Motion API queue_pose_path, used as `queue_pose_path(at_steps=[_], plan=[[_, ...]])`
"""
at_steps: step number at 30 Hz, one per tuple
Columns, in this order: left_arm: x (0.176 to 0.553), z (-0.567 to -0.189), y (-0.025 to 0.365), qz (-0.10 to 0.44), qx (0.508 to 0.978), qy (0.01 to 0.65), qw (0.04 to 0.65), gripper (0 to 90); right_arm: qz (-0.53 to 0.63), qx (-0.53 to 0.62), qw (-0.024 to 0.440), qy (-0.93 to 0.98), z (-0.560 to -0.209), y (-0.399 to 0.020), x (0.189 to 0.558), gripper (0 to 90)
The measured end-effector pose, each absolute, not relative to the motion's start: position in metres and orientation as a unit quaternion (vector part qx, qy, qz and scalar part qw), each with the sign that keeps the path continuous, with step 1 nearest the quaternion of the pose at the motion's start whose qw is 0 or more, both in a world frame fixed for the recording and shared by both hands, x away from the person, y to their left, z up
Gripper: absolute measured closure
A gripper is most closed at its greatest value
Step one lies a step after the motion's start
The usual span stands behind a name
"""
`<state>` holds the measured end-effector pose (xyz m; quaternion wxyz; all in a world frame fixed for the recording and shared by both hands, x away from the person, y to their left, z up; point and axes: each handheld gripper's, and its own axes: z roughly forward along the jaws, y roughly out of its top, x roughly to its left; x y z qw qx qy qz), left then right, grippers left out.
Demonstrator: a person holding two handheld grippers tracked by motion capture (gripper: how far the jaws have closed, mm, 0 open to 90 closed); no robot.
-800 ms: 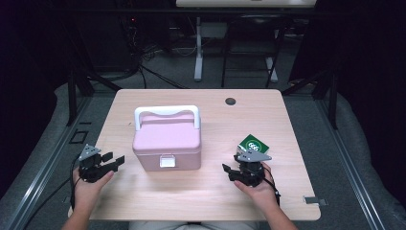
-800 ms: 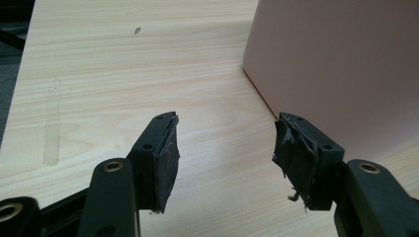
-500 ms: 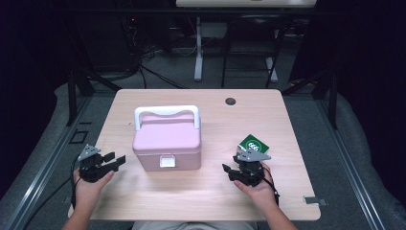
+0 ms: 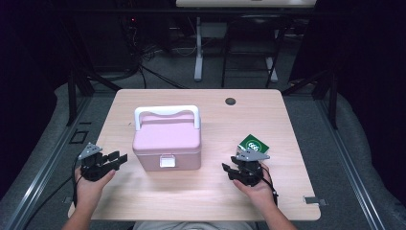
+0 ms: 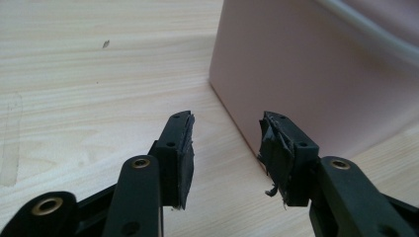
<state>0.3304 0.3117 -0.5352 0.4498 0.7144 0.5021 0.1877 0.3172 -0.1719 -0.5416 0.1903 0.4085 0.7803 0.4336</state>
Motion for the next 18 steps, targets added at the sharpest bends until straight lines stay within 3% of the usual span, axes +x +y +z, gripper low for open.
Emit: queue_pose_path(at_steps=[9, 18], plan=[[0.326, -0.528, 0.305, 0.209, 0.72, 0.489, 0.446, 53.8, 0.447, 0.404, 0.212, 0.77, -0.532, -0.171, 0.314, 56.3], [0.335, -0.509, 0.305, 0.207, 0.717, 0.493, 0.447, 64.2, 0.449, 0.408, 0.203, 0.769, -0.517, -0.166, 0.331, 65.0]])
